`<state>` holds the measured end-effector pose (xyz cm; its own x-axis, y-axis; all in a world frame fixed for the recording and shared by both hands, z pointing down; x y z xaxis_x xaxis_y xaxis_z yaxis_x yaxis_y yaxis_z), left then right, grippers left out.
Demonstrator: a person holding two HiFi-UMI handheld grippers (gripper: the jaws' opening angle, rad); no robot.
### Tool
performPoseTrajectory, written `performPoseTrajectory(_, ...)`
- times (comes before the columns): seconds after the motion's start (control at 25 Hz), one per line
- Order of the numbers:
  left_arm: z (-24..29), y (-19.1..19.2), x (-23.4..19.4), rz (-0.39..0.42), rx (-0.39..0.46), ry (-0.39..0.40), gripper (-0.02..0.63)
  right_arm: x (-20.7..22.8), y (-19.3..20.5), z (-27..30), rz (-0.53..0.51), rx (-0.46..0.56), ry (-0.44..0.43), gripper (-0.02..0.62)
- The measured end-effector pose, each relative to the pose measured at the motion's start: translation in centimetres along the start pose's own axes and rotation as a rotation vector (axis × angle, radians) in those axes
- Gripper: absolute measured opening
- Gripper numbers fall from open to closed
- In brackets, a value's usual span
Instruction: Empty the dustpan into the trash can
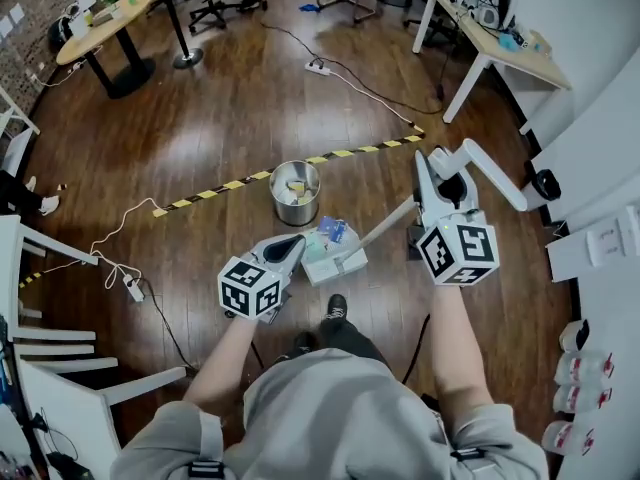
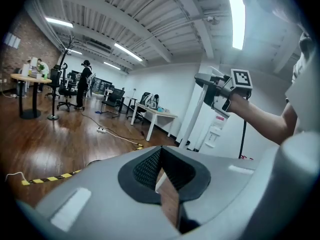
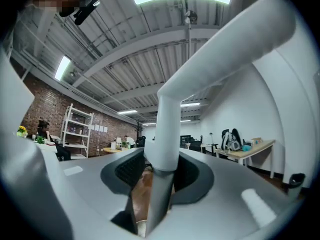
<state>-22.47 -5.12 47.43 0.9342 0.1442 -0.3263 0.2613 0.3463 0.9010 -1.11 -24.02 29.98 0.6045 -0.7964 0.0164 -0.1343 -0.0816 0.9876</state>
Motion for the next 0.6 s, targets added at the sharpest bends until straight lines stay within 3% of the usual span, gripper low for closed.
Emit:
performPoseTrajectory(0.28, 0.8, -2.8, -3.3, -0.03, 0.044, -0.18, -0.003, -0.9, -1.9, 9.9, 0.003, 0.104, -0.224, 0.129)
performPoseTrajectory(0.6, 1.3, -3.9, -4.8, -0.054, 0.069, -0.307, -0.003, -1.1, 1.2, 18.7, 0.059, 0.148, -0.365, 0.104)
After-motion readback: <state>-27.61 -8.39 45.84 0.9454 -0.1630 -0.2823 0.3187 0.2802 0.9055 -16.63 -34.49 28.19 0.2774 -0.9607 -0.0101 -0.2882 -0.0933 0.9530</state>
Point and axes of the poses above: the fingertips, and each gripper's own axes: z forward along the fingers, x to its right, y out of its underside, the point moved 9 cm from there along -z, backward along the fingers, and after that the axes turned 2 degrees about x, right-handed, at the moved point
